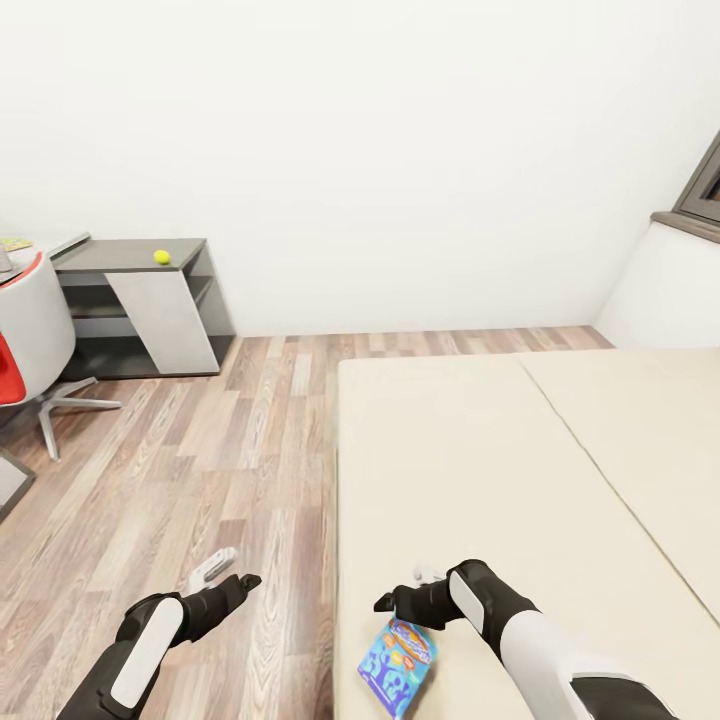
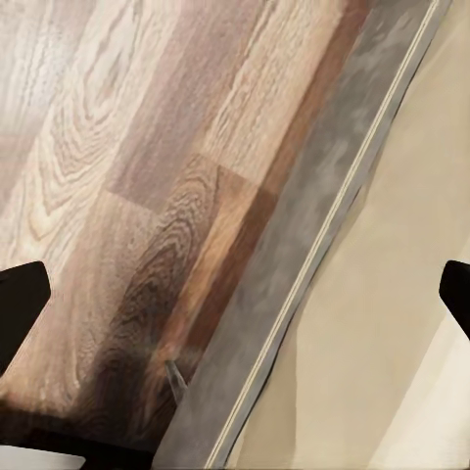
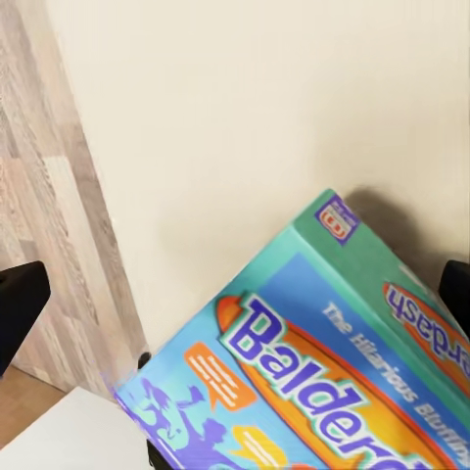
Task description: Put all the toys in the child's room - the three board games (two on the bed and one on the table), the two jigsaw puzzles on the table, and the tennis ball on the table - inside the toy box on the table in the child's room.
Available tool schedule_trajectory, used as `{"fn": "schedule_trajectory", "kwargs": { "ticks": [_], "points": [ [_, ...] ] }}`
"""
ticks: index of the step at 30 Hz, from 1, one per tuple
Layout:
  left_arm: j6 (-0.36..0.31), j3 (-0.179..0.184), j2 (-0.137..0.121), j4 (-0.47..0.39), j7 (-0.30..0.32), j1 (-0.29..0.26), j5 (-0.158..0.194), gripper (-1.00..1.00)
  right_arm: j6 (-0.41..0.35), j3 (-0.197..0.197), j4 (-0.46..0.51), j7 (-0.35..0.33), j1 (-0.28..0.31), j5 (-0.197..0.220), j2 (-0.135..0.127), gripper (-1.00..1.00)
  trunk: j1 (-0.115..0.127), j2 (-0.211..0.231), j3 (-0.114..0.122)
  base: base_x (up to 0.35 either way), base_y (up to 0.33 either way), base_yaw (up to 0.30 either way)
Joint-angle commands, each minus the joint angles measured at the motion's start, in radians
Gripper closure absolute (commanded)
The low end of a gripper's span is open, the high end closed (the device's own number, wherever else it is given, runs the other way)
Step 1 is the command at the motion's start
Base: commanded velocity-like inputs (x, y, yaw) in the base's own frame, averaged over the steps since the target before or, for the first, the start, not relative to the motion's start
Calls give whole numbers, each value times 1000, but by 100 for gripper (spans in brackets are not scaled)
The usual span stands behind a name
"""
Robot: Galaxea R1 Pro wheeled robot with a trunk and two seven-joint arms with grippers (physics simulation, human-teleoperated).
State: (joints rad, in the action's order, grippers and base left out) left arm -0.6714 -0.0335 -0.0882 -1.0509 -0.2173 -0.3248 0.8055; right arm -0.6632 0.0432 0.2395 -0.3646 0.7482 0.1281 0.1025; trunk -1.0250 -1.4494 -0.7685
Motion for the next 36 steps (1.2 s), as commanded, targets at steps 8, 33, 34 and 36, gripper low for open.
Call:
{"fn": "schedule_trajectory", "kwargs": {
  "ticks": [8, 33, 34, 36],
  "points": [
    [-4, 0, 0, -1, -8, 0, 10, -100, -7, 4, 1, 2, 0, 5, 0, -100, 0, 0, -1, 0, 74, 0],
    [-4, 0, -1, 1, -10, 0, 9, -100, -7, 4, 1, 1, 0, 5, -2, -100, 0, 0, -1, 0, 9, 0],
    [-4, 0, -1, 1, -10, 0, 9, -100, -7, 4, 1, 1, 0, 5, -2, -100, 0, 0, -1, 0, 0, 0],
    [-4, 0, -1, 1, -10, 0, 9, -100, -7, 4, 1, 1, 0, 5, -2, -100, 0, 0, -1, 0, 0, 0]
  ]
}}
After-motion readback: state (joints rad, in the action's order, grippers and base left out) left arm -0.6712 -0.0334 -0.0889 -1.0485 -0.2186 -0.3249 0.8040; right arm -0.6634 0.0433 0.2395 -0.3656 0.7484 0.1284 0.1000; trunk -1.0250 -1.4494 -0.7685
